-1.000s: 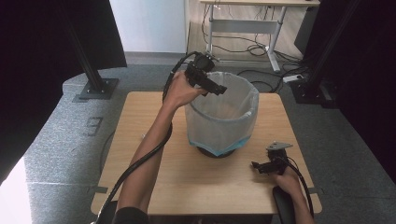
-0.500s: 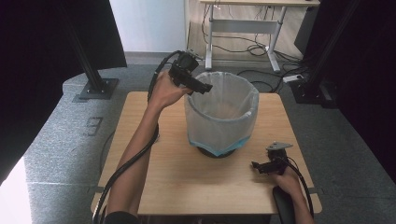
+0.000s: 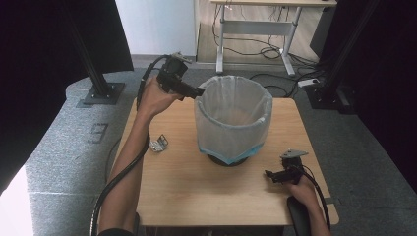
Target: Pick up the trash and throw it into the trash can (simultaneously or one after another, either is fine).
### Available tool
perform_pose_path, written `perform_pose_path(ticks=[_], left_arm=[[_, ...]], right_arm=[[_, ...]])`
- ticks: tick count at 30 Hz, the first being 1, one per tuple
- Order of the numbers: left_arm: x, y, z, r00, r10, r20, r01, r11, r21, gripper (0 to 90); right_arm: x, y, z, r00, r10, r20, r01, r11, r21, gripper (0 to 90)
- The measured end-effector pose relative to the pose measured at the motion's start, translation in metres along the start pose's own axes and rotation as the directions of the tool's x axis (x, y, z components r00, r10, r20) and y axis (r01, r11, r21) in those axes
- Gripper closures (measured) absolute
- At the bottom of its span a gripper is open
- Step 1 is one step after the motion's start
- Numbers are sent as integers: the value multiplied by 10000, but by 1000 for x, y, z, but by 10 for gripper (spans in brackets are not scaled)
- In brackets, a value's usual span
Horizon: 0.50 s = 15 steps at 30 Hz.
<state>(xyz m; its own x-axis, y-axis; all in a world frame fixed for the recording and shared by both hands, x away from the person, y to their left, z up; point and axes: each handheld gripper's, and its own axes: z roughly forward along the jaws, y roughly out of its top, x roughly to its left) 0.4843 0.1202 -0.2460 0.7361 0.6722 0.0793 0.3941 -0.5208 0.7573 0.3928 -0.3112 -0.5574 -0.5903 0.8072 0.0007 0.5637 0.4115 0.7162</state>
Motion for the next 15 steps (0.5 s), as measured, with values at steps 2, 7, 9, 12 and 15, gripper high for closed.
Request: perform_pose_path(ticks=[2, 7, 9, 12, 15], left_arm=[[4, -6, -2, 10000, -80, -56, 79, 10000, -54, 0], [13, -22, -6, 9994, -298, -175, 296, 9995, -136, 0], [17, -29, -7, 9990, -396, -214, 392, 9991, -168, 0], [22, -39, -8, 9985, -497, -226, 491, 9985, -258, 0], [26, -48, -9, 9979, -577, -292, 569, 9980, -270, 0]], right_arm=[[0, 0, 0, 10000, 2, 0, -2, 10000, 0, 0], [0, 0, 0, 10000, 3, 2, -3, 10000, 1, 0], [0, 0, 0, 10000, 0, 3, 0, 10000, 1, 0], [0, 0, 0, 10000, 1, 2, -1, 10000, 1, 0], [0, 0, 0, 10000, 1, 2, -1, 10000, 1, 0]])
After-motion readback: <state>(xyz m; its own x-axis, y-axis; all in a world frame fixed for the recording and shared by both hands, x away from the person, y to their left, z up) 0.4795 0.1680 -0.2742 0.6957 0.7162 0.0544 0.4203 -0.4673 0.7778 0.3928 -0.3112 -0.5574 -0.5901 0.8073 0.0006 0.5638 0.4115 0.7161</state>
